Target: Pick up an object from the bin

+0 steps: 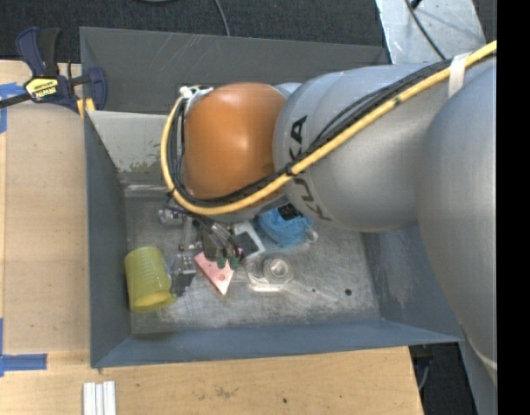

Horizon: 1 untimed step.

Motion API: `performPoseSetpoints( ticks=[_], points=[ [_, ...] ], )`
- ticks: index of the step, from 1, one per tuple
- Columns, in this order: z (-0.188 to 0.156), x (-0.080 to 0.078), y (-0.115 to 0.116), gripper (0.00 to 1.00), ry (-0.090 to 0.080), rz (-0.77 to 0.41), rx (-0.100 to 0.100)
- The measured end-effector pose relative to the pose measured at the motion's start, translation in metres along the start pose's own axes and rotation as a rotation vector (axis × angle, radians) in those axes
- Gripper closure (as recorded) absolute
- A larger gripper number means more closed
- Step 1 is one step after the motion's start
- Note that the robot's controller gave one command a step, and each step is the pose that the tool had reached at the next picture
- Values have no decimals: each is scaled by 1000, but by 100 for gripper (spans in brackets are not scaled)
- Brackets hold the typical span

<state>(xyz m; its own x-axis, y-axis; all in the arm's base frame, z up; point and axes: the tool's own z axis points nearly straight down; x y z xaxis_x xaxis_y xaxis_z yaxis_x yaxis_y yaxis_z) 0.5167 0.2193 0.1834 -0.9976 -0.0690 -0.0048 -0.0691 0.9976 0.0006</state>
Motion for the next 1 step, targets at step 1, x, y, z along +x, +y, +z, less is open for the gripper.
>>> performPoseSetpoints(
  ticks=[1],
  points=[
    [95, -19, 13, 100, 53, 179, 14]
  ],
)
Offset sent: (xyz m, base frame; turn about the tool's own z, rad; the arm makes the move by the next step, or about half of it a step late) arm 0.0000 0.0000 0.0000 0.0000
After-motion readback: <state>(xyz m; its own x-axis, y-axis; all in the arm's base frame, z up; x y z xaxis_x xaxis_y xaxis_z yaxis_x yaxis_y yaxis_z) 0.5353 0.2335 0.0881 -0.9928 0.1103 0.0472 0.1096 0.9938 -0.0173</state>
